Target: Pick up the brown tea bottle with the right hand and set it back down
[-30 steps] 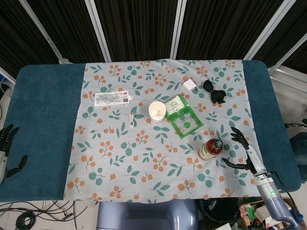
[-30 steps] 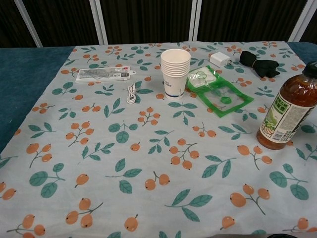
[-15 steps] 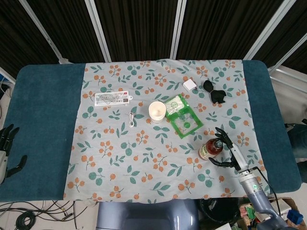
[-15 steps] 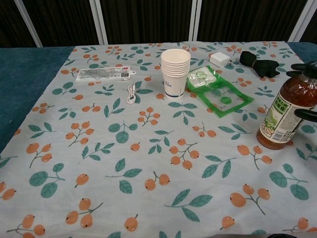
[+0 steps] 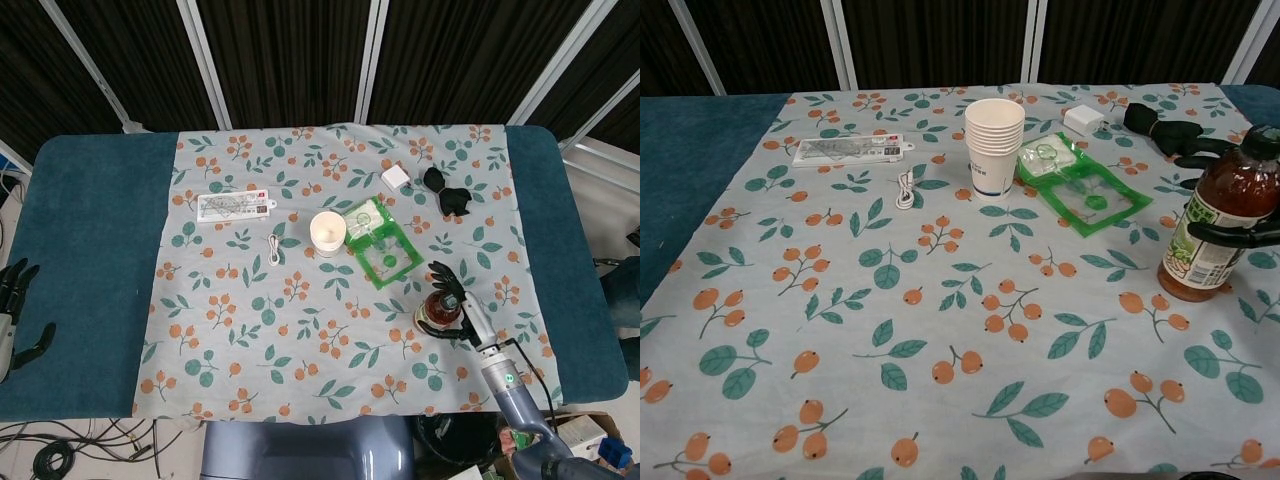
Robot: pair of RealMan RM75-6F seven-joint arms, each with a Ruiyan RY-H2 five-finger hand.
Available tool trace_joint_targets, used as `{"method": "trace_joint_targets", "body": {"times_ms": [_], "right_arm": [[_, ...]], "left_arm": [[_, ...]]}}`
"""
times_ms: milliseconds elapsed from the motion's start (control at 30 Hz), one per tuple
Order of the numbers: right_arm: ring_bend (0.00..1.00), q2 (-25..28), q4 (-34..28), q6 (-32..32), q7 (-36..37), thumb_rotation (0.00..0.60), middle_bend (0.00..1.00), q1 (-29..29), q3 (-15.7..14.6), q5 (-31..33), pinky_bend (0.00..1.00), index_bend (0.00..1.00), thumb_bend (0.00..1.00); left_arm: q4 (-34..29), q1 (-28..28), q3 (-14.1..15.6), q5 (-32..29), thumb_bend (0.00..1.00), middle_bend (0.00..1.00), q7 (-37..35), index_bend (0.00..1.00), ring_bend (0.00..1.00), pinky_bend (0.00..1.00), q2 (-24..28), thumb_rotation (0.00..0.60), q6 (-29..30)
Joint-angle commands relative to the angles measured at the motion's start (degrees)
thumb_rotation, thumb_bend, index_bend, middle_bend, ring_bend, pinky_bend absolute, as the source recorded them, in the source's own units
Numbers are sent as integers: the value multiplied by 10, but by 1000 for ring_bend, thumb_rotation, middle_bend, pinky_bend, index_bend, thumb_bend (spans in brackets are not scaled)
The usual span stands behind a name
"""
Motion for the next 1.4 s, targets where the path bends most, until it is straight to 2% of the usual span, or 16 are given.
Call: {"method": "trace_joint_targets", "body": {"times_ms": [33, 200, 300, 400, 567, 667, 800, 833, 900, 1067, 1200, 1300, 1400], "right_arm": [[179, -8, 7, -4, -4, 600, 153, 3, -1, 4, 157, 113, 181], [345, -25, 27, -3, -19, 600, 340, 4, 4, 13, 346, 291, 378], [404, -25, 27, -3, -9, 600, 391, 6, 6, 15, 450, 396, 456], [446, -18, 25, 5, 0, 600, 431, 11, 11, 10, 508, 458, 479], [503, 20, -5, 9, -5, 600, 489, 32, 25, 0, 553, 501, 481], [504, 59, -39, -2, -21, 600, 489, 50, 38, -2, 554, 502, 481], [505, 136, -112, -58, -62, 600, 489, 85, 55, 8, 554, 502, 481], [504, 168, -141, -90, -90, 600, 489, 99, 61, 17, 554, 502, 481], [505, 231, -171, -149, -196, 600, 489, 137, 84, 35, 553, 502, 480], [511, 297, -247, -195, -370, 600, 502, 160, 112, 104, 554, 502, 481], [511, 323, -285, -186, -509, 600, 503, 167, 125, 150, 554, 509, 478], [511, 338, -315, -161, -652, 600, 514, 174, 131, 191, 554, 510, 469], [516, 344, -346, -133, -756, 600, 526, 179, 136, 227, 554, 510, 467]], "left_arm": [[0, 0, 0, -1, 368, 0, 0, 15, 0, 0, 0, 600, -1], [-1, 0, -1, -3, 368, 0, 0, 15, 0, 0, 0, 600, 0], [-1, 0, -1, -5, 368, 0, 0, 15, 0, 0, 1, 600, -2], [-3, 0, -1, -5, 368, 0, 1, 17, 0, 0, 1, 600, -3], [-5, 1, -1, -6, 368, 0, 0, 20, 0, 0, 2, 600, -2], [-6, 1, -1, -6, 368, 0, -1, 20, 0, 0, 2, 600, -2], [-7, 1, -1, -5, 368, 0, -2, 20, 0, 0, 2, 600, -1], [-7, 1, -1, -4, 368, 0, -2, 20, 0, 0, 2, 600, -1], [-8, 2, 0, -3, 368, 0, -2, 19, 0, 0, 2, 600, 0], [-10, 2, 0, -3, 368, 0, -2, 20, 0, 0, 3, 600, 1], [-10, 3, 0, -2, 368, 0, -2, 20, 0, 0, 3, 600, 1], [-10, 3, 1, -1, 368, 0, -1, 20, 0, 0, 3, 600, 2], [-11, 3, 1, -1, 368, 0, -1, 20, 0, 0, 3, 600, 2]]}}
